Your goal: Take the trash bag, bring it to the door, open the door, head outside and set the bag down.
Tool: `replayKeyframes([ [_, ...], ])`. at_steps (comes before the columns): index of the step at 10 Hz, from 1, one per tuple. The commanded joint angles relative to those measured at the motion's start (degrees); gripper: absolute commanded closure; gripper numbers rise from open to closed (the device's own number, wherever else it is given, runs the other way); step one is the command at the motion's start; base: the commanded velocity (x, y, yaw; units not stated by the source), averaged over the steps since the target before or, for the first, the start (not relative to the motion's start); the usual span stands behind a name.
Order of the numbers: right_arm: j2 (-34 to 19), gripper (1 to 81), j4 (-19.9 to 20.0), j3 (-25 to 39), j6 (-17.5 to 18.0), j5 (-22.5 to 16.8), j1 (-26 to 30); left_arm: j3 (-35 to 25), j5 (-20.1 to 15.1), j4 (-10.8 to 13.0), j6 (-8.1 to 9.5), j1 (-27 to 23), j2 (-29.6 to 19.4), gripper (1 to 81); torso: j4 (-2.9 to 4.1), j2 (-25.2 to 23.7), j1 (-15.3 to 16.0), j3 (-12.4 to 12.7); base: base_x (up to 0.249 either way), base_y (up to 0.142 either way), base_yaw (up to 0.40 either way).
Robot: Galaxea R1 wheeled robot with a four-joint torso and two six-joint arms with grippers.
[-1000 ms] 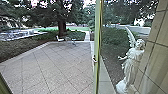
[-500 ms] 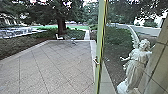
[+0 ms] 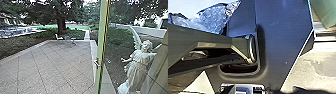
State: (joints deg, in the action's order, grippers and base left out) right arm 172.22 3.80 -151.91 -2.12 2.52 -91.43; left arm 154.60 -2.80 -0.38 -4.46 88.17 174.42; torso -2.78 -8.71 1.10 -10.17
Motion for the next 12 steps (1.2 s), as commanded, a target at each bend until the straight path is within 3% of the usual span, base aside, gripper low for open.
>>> replayKeyframes([
  [1, 0.17, 1.0, -0.11, 0.39, -0.16, -3.58, 1.99, -0.18, -3.61, 0.29, -0.2, -1.91, 0.05, 81.1, 0.0, 0.0, 0.0, 0.0, 0.071, 0.0, 0.0],
  [12, 0.35, 1.0, -0.11, 0.39, -0.16, -3.58, 2.17, -0.18, -3.52, 0.21, -0.2, -1.99, -0.12, 81.1, 0.0, -0.02, 0.0, 0.0, 0.08, 0.0, 0.0],
])
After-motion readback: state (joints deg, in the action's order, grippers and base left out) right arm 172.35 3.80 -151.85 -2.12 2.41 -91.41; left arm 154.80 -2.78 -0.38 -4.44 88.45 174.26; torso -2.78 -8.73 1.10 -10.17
